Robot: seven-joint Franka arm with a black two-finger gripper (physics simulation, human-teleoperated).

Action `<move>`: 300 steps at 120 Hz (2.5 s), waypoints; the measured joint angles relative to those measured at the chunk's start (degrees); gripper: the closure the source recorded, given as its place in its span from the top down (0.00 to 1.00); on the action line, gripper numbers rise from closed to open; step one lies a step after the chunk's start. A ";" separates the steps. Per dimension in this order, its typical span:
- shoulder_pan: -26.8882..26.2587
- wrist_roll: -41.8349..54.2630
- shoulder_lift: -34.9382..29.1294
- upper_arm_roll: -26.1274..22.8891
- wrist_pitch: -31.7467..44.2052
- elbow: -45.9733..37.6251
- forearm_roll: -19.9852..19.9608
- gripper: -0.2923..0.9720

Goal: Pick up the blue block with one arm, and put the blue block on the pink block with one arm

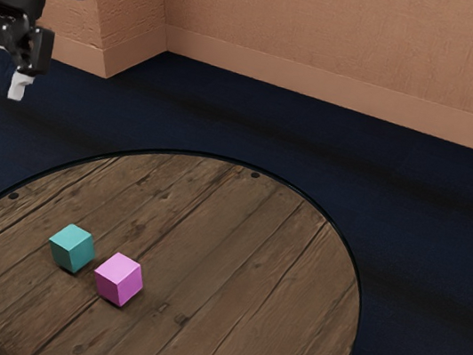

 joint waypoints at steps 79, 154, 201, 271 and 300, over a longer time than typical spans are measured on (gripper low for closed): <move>2.04 7.85 -1.83 4.20 83.87 -52.39 3.70 0.77; 1.88 10.21 0.85 5.82 97.19 -58.76 3.68 0.77; 2.91 14.52 4.63 5.45 96.65 -56.83 1.47 0.77; 2.07 17.88 8.15 4.88 98.18 -56.73 -1.87 0.77; 2.00 18.55 8.97 4.98 98.92 -56.73 -2.26 0.77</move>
